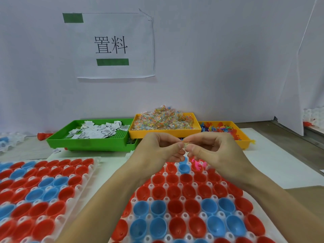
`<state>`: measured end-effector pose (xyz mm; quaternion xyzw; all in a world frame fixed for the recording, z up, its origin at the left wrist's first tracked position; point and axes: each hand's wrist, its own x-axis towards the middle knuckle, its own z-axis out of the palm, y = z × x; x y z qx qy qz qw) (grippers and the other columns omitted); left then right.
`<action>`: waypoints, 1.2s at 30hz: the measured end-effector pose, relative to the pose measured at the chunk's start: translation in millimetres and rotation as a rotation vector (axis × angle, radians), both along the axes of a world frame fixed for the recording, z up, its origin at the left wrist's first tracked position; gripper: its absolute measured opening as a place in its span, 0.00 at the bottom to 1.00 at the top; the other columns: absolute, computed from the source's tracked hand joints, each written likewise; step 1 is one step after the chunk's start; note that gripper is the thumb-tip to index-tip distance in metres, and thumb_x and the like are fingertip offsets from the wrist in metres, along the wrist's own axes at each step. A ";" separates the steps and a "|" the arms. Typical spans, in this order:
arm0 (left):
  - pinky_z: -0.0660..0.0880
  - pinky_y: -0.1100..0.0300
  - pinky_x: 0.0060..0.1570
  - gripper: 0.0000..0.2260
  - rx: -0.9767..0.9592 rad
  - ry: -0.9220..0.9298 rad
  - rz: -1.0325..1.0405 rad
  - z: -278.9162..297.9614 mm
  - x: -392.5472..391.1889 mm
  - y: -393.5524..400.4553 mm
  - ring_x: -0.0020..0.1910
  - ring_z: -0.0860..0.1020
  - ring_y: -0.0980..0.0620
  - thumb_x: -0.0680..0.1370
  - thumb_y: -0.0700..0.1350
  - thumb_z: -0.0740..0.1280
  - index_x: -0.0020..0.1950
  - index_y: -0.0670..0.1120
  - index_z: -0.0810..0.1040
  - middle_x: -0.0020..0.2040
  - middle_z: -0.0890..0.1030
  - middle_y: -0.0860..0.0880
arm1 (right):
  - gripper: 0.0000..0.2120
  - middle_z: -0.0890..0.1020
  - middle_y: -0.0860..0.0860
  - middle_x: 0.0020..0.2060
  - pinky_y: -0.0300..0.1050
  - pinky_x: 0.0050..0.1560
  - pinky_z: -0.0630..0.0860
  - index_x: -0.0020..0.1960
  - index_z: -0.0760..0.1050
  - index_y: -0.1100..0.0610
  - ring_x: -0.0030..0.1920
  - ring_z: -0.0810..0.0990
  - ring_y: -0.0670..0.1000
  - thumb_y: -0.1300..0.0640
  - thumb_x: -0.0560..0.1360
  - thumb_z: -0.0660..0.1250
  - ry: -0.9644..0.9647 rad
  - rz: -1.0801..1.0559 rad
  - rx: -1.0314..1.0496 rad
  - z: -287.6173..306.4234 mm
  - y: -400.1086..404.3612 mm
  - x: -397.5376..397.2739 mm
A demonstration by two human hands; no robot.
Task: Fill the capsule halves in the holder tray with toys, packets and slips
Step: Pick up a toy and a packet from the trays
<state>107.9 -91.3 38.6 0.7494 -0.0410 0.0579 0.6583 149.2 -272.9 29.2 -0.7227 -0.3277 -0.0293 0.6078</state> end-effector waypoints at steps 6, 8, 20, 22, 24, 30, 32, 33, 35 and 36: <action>0.77 0.64 0.37 0.01 0.157 -0.084 0.017 -2.5 2.8 -1.6 0.34 0.82 0.53 0.75 0.37 0.72 0.45 0.42 0.82 0.36 0.85 0.45 | 0.06 0.87 0.45 0.41 0.34 0.44 0.80 0.49 0.84 0.53 0.43 0.86 0.44 0.61 0.74 0.74 -0.005 -0.090 -0.042 -4.0 -1.0 4.9; 0.78 0.62 0.37 0.02 0.187 -0.082 0.011 -3.0 3.0 -1.6 0.34 0.83 0.52 0.74 0.37 0.74 0.45 0.42 0.82 0.37 0.85 0.44 | 0.06 0.87 0.43 0.41 0.32 0.45 0.79 0.47 0.85 0.51 0.44 0.85 0.42 0.61 0.74 0.74 -0.034 -0.104 -0.100 -4.5 -2.7 6.7; 0.76 0.63 0.36 0.04 0.355 -0.078 0.232 3.5 3.5 36.2 0.37 0.81 0.49 0.76 0.41 0.72 0.48 0.48 0.81 0.39 0.85 0.47 | 0.11 0.78 0.31 0.33 0.23 0.43 0.71 0.43 0.86 0.47 0.48 0.77 0.32 0.63 0.74 0.73 -0.400 -0.270 -0.580 -12.3 -16.4 22.4; 0.78 0.55 0.41 0.03 0.380 -0.083 0.273 3.4 3.3 44.5 0.38 0.82 0.47 0.77 0.42 0.72 0.48 0.49 0.81 0.39 0.85 0.47 | 0.09 0.76 0.30 0.34 0.25 0.40 0.69 0.45 0.86 0.47 0.48 0.76 0.31 0.61 0.75 0.72 -0.422 -0.259 -0.628 -14.2 -15.1 23.2; 0.79 0.47 0.45 0.03 0.387 -0.087 0.300 3.2 3.3 50.1 0.39 0.81 0.46 0.77 0.42 0.71 0.48 0.50 0.81 0.39 0.85 0.47 | 0.09 0.75 0.30 0.34 0.27 0.42 0.66 0.46 0.86 0.47 0.47 0.76 0.33 0.60 0.75 0.72 -0.430 -0.252 -0.652 -15.6 -14.9 23.8; 0.78 0.41 0.45 0.04 0.384 -0.089 0.332 3.0 3.0 55.1 0.44 0.82 0.39 0.77 0.42 0.71 0.46 0.52 0.81 0.39 0.86 0.47 | 0.10 0.80 0.34 0.37 0.30 0.45 0.67 0.45 0.86 0.45 0.45 0.76 0.38 0.61 0.76 0.71 -0.416 -0.194 -0.663 -13.8 -15.7 23.5; 0.78 0.41 0.45 0.04 0.391 -0.088 0.336 3.3 2.5 55.6 0.44 0.82 0.40 0.77 0.42 0.71 0.46 0.52 0.81 0.39 0.86 0.47 | 0.11 0.81 0.36 0.40 0.34 0.53 0.70 0.45 0.86 0.45 0.45 0.76 0.38 0.61 0.76 0.70 -0.402 -0.176 -0.676 -13.7 -16.0 23.1; 0.78 0.41 0.44 0.04 0.393 -0.089 0.339 3.6 2.2 55.9 0.43 0.82 0.40 0.78 0.42 0.70 0.46 0.52 0.81 0.39 0.86 0.47 | 0.11 0.81 0.36 0.40 0.35 0.56 0.70 0.45 0.86 0.45 0.45 0.76 0.37 0.61 0.76 0.70 -0.398 -0.172 -0.680 -13.9 -16.2 23.1; 0.79 0.42 0.44 0.04 0.400 -0.096 0.337 4.4 2.0 55.6 0.40 0.81 0.43 0.78 0.42 0.70 0.47 0.51 0.81 0.39 0.85 0.47 | 0.12 0.79 0.34 0.39 0.35 0.54 0.70 0.46 0.86 0.46 0.46 0.75 0.37 0.61 0.77 0.69 -0.396 -0.178 -0.690 -13.9 -16.3 23.0; 0.78 0.43 0.44 0.04 0.408 -0.099 0.330 4.8 1.8 54.5 0.39 0.81 0.44 0.78 0.41 0.70 0.47 0.51 0.81 0.39 0.85 0.46 | 0.12 0.78 0.33 0.39 0.34 0.52 0.70 0.46 0.86 0.46 0.46 0.75 0.37 0.62 0.77 0.69 -0.394 -0.180 -0.698 -14.0 -16.4 23.1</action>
